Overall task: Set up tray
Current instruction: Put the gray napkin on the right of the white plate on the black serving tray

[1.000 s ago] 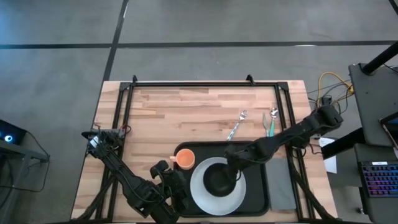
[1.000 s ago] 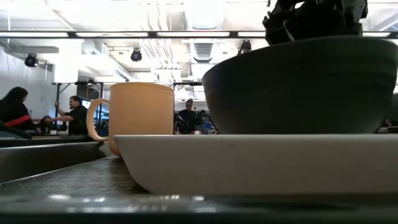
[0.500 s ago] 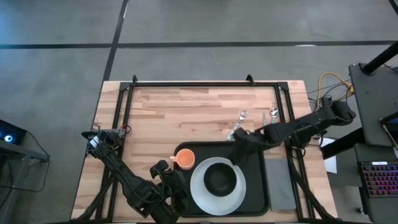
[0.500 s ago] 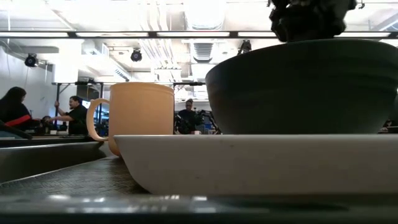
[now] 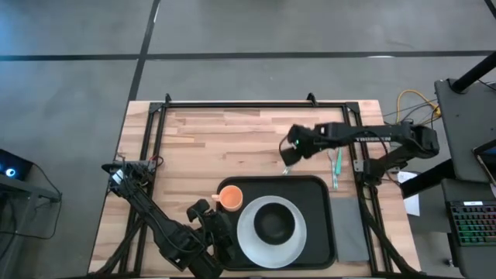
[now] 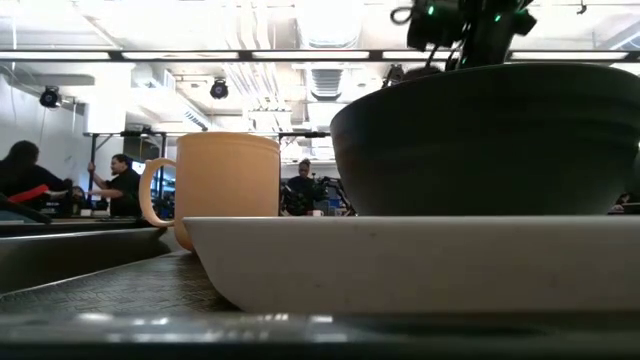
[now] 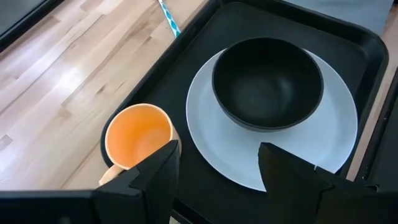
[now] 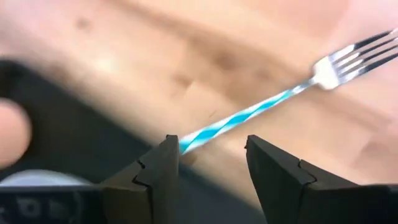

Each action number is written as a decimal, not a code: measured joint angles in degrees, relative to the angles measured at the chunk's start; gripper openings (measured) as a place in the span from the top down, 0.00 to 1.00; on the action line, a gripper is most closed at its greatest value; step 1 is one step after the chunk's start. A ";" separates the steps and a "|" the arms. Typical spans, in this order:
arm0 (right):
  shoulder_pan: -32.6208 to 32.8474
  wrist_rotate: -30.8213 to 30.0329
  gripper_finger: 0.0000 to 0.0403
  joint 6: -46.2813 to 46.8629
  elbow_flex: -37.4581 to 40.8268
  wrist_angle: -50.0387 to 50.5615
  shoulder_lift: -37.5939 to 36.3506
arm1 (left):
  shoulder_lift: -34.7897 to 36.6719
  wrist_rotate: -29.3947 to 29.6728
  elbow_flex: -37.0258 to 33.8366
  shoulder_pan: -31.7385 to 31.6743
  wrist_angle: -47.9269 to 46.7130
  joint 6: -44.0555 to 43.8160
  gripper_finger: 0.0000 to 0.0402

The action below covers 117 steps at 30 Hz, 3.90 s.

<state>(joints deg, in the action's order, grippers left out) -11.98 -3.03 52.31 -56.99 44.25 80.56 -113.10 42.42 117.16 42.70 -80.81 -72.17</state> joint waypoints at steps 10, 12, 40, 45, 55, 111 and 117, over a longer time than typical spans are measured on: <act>-11.91 0.40 0.59 -3.42 0.02 2.43 3.97 | 0.94 0.18 -2.91 0.02 -0.69 -4.28 0.50; -13.47 1.29 0.60 -3.03 0.18 3.43 6.02 | 1.24 0.77 -3.27 0.02 -1.30 -4.88 0.50; -3.10 6.27 0.64 -12.85 1.91 22.43 -3.58 | 2.10 6.48 -3.58 -0.01 -9.22 -7.99 0.50; 4.90 6.52 0.65 -5.42 6.94 24.86 -10.57 | 2.14 7.71 -4.25 -0.31 -9.24 -8.00 0.50; 20.63 10.19 0.64 12.30 16.92 22.67 -14.84 | 2.19 7.91 -4.45 -0.35 -8.66 -7.95 0.50; 40.82 11.61 0.97 11.36 19.98 9.63 1.20 | 2.21 7.23 -4.45 -0.31 -7.88 -7.90 0.50; 44.98 12.64 0.97 10.81 18.23 10.72 -9.47 | 2.21 7.27 -4.45 -0.33 -7.75 -7.90 0.50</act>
<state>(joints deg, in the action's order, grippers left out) 33.00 9.61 63.12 -38.76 54.97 71.08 -110.89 49.68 112.71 42.37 -88.56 -80.07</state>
